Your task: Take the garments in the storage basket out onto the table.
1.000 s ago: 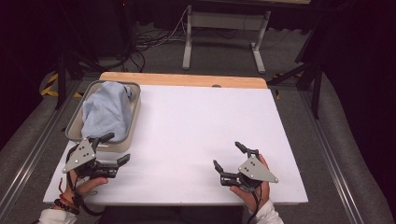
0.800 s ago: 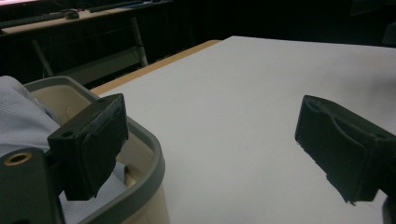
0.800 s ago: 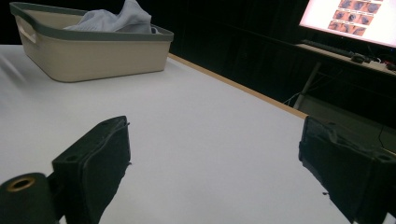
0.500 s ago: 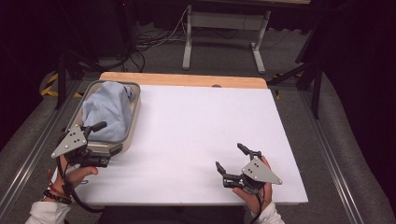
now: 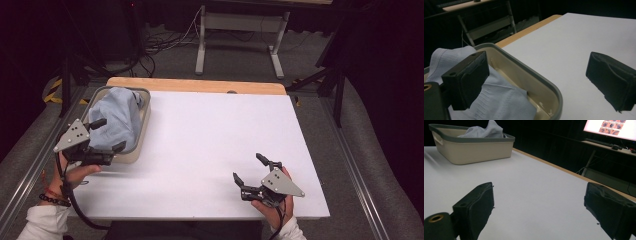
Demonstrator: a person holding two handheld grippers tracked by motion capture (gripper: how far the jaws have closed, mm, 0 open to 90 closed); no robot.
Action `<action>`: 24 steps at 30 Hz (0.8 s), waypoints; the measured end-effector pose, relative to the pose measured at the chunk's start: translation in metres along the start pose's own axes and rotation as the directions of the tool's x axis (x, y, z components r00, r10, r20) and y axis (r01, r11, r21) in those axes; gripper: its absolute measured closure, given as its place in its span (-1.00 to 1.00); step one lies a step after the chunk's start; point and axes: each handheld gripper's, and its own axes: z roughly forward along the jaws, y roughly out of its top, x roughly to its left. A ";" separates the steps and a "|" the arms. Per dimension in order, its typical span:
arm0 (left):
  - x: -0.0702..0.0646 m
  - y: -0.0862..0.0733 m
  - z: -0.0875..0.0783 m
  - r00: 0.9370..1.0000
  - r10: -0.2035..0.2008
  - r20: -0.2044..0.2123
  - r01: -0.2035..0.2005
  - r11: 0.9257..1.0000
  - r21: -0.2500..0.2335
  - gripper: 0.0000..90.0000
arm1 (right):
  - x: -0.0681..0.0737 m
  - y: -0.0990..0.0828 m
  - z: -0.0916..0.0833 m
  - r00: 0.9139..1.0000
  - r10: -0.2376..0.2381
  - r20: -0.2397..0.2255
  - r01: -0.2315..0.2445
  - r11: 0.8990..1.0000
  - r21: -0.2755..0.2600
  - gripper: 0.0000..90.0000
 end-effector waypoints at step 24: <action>0.082 0.010 0.069 0.981 -0.104 -0.161 0.153 0.929 0.336 -0.92 | 0.003 -0.006 0.010 0.995 -0.012 -0.100 0.019 0.997 0.069 -0.77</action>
